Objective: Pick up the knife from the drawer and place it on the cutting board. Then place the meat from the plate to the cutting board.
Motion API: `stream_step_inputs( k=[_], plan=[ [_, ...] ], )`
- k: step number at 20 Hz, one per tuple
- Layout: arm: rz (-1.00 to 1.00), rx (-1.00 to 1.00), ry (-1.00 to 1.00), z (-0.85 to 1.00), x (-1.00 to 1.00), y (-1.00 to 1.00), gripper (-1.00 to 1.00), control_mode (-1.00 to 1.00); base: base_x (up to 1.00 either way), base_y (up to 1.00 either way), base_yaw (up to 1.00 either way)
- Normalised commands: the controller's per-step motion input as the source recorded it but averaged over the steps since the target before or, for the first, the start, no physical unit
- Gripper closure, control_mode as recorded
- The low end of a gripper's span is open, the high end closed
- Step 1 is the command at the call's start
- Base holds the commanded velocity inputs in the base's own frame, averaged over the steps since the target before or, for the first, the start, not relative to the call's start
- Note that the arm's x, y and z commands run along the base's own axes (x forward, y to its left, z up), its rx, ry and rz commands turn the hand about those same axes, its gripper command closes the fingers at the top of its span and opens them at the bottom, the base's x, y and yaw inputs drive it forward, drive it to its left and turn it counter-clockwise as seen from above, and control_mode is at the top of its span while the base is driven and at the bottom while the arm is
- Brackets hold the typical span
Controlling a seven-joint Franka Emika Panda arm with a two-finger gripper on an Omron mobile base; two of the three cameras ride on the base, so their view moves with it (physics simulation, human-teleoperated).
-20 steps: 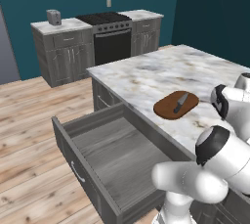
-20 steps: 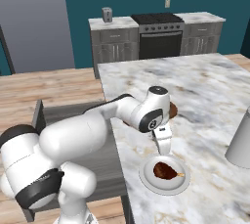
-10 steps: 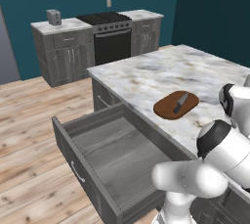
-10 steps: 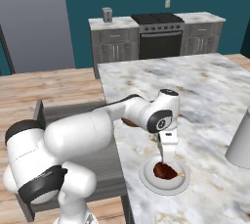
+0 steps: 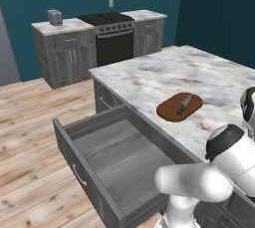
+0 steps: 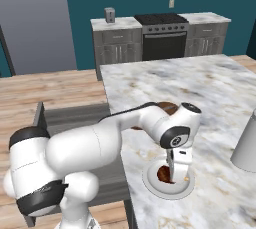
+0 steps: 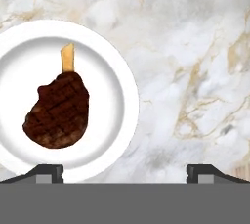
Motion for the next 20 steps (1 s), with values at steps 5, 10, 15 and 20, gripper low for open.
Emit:
stream_step_inputs(
  k=[5,10,15,20],
  plan=[
    [-0.07,0.0,-0.1,-0.06,0.0,0.0,-1.0,-1.0,0.0,0.0,0.0],
    [-0.07,0.0,-0.03,-0.03,0.1,0.0,-1.0,-1.0,0.0,0.0,0.0],
    [-0.09,0.0,0.0,-0.14,0.05,-0.01,-1.0,-1.0,0.0,0.0,0.0],
    [-0.05,0.0,0.03,-0.24,0.11,-0.05,-1.0,-1.0,0.0,0.0,0.0]
  ],
)
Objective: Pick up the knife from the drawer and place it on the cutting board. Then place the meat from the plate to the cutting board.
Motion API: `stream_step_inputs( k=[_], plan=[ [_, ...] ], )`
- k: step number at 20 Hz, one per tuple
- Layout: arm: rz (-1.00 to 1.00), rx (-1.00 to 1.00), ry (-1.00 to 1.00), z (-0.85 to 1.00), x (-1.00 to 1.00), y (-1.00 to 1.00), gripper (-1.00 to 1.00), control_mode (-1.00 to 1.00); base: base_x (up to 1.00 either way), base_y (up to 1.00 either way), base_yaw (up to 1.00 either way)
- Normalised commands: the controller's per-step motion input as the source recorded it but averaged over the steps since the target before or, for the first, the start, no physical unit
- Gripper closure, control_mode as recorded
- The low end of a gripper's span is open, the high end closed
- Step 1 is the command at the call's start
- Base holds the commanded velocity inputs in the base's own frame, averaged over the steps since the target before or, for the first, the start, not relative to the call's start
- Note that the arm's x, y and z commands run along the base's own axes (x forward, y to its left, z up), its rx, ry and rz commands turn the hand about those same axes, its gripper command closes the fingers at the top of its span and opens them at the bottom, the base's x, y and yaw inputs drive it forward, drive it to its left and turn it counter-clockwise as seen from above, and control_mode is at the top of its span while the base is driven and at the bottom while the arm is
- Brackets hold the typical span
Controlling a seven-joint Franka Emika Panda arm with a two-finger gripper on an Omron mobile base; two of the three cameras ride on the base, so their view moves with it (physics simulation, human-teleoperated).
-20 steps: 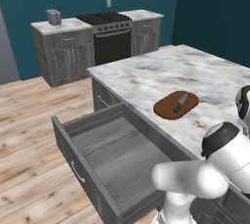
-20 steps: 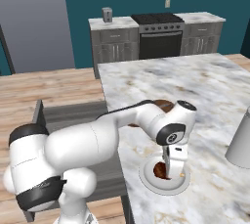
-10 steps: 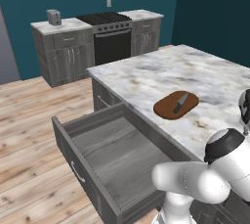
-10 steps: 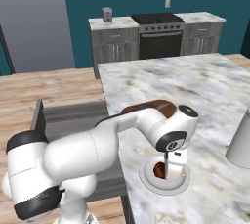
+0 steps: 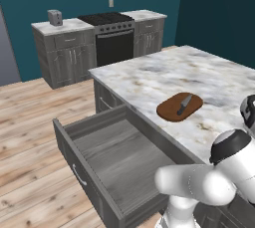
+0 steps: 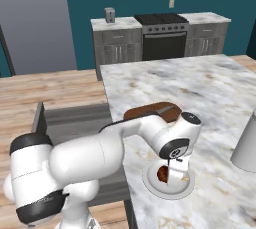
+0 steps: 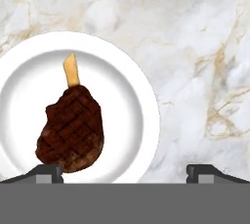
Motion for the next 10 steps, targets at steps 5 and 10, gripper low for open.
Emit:
stream_step_inputs(
  k=[5,10],
  plan=[
    [0.0,0.0,0.03,-0.25,0.25,-0.05,-1.0,-1.0,0.0,0.0,0.0],
    [0.03,0.0,0.02,-0.26,0.21,0.0,-1.0,-1.0,0.0,0.0,0.0]
  ],
)
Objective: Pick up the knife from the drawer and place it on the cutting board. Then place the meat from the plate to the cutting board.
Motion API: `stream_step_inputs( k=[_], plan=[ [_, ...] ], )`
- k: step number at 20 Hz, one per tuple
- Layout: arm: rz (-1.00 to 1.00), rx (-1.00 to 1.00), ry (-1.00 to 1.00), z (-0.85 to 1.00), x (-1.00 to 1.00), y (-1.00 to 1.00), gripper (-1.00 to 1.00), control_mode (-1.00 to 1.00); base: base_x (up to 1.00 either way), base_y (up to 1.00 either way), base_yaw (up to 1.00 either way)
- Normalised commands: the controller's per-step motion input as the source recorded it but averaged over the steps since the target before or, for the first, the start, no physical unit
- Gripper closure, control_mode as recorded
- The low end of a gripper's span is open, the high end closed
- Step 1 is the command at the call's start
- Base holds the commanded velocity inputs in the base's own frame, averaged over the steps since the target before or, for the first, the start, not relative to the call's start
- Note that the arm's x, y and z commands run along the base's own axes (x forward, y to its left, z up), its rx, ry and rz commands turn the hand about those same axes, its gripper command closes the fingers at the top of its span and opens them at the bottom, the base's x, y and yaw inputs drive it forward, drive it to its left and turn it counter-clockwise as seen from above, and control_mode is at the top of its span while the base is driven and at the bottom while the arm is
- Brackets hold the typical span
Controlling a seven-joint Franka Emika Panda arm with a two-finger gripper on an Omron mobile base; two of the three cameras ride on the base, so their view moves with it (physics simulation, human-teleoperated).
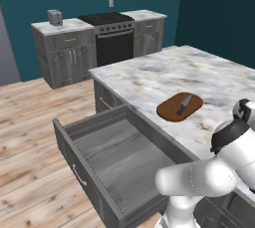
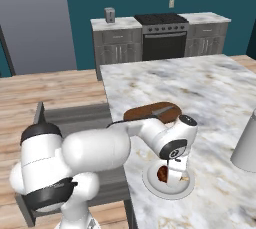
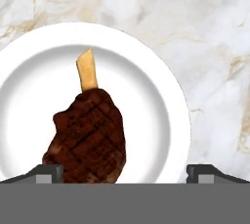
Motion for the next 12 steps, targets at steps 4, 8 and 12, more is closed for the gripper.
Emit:
stream_step_inputs(
  k=[4,8,12],
  plan=[
    [0.05,0.0,0.0,-0.21,0.23,-0.06,-1.0,-1.0,0.0,0.0,0.0],
    [0.06,0.0,0.0,-0.13,0.15,-0.11,-1.0,-1.0,0.0,0.0,0.0],
    [0.05,0.0,0.0,-0.08,0.08,-0.13,-1.0,-1.0,0.0,0.0,0.0]
  ],
)
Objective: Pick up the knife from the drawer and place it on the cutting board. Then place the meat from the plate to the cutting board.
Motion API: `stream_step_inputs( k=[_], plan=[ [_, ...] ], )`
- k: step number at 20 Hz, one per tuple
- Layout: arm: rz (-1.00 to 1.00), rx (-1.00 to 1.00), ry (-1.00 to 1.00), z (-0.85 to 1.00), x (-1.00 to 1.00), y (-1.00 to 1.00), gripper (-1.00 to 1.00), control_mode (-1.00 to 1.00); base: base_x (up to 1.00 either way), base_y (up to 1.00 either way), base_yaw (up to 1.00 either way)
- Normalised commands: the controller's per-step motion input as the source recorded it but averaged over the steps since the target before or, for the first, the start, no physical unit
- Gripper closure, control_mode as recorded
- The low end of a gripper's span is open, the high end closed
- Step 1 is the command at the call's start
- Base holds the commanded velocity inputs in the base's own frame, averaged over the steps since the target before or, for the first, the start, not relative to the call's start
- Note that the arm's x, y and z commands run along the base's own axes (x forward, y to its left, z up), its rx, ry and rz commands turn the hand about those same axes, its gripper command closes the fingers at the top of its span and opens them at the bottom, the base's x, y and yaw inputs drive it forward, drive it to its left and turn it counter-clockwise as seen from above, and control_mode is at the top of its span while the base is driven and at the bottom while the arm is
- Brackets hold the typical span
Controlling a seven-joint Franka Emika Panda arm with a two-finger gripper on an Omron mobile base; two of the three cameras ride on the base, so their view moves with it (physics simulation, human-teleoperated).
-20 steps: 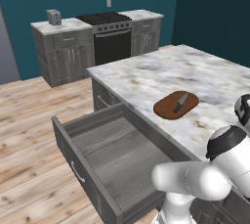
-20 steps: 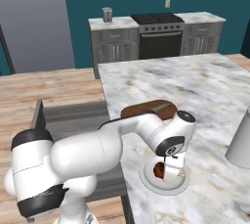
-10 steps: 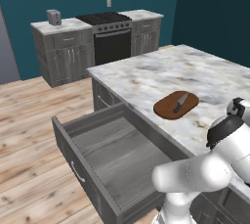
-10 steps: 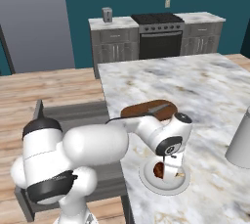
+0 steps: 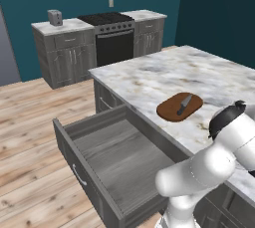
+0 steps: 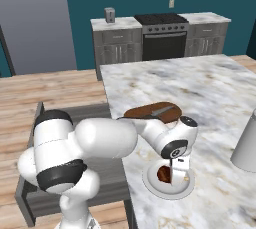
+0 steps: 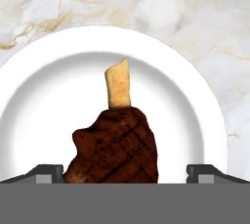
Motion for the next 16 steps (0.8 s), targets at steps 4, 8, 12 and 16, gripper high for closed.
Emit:
stream_step_inputs(
  k=[4,8,12,16],
  plan=[
    [0.04,0.0,0.0,-0.08,0.0,-0.04,-1.0,-1.0,0.0,0.0,0.0],
    [0.01,0.0,0.0,-0.12,-0.02,0.0,-1.0,-1.0,0.0,0.0,0.0],
    [0.0,0.0,-0.02,-0.15,-0.13,0.0,-1.0,-1.0,0.0,0.0,0.0],
    [0.0,0.0,-0.05,-0.15,-0.15,0.0,-1.0,-1.0,0.0,0.0,0.0]
  ],
)
